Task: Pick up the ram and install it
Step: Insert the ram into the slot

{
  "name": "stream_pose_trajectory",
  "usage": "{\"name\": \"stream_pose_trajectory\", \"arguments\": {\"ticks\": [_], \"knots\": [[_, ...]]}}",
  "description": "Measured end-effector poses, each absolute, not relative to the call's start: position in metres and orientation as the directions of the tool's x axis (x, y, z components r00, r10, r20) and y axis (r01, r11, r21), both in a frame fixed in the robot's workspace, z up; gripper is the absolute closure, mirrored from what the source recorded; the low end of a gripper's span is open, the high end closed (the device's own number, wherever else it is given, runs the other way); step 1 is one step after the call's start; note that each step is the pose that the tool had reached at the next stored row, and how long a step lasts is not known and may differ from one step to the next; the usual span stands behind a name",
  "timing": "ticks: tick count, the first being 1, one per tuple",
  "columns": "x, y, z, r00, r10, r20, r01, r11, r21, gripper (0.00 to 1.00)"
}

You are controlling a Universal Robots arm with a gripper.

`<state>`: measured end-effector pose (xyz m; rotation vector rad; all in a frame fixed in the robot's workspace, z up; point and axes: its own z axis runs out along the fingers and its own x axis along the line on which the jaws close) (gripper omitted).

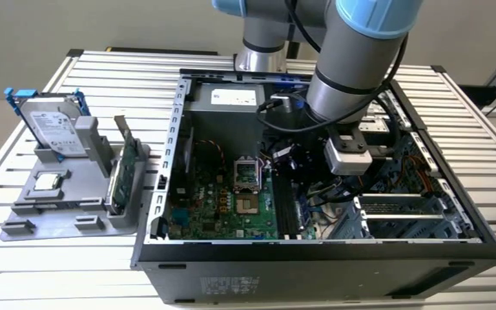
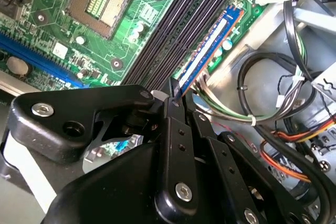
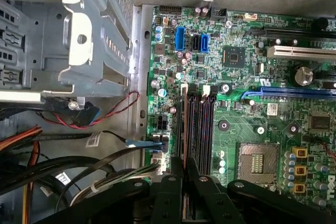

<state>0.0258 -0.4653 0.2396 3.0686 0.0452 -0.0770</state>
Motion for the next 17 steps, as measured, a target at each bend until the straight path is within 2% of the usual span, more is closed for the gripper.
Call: {"name": "stream_pose_trajectory", "arguments": {"ticks": [17], "knots": [[0.029,-0.459,0.222,0.998,0.028,-0.051,0.031,-0.997,0.071,1.0]]}}
